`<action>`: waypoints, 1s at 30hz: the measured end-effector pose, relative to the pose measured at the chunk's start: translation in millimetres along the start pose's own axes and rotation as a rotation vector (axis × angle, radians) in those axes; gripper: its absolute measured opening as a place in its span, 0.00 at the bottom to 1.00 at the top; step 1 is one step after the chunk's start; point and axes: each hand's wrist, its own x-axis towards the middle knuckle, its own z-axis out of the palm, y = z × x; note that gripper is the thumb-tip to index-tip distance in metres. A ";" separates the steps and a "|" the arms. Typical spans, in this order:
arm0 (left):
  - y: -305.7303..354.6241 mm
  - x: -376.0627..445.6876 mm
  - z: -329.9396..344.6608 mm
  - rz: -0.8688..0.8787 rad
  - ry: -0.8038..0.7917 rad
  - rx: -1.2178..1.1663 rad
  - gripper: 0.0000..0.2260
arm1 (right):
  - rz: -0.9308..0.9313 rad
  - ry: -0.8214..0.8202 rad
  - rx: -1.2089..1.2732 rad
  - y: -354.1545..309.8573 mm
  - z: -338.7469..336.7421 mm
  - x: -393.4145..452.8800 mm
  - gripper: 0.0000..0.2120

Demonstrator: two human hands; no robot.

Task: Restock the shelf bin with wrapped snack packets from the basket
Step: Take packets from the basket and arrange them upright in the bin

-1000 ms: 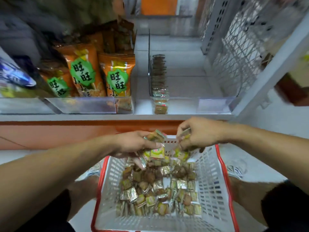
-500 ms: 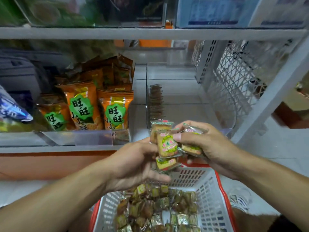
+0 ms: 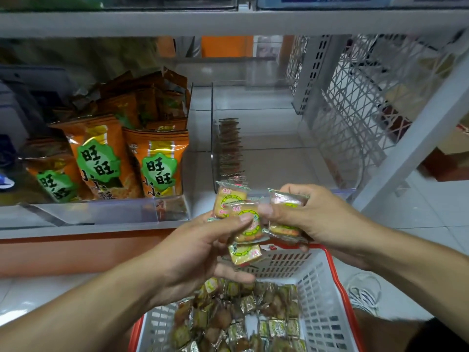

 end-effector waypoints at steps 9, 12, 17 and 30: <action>-5.5 -0.6 3.3 -0.005 0.013 0.072 0.19 | -0.080 0.044 -0.153 10.5 -1.8 0.9 0.39; -8.5 -1.7 7.6 0.013 -0.049 0.153 0.18 | -0.094 0.047 -0.257 16.6 2.0 2.3 0.41; -7.2 -4.0 9.5 0.033 -0.066 0.236 0.17 | -0.071 0.081 -0.398 17.3 7.4 1.1 0.45; -9.2 -5.1 6.3 0.006 0.020 0.263 0.19 | 0.026 -0.035 -0.291 15.4 19.2 0.3 0.46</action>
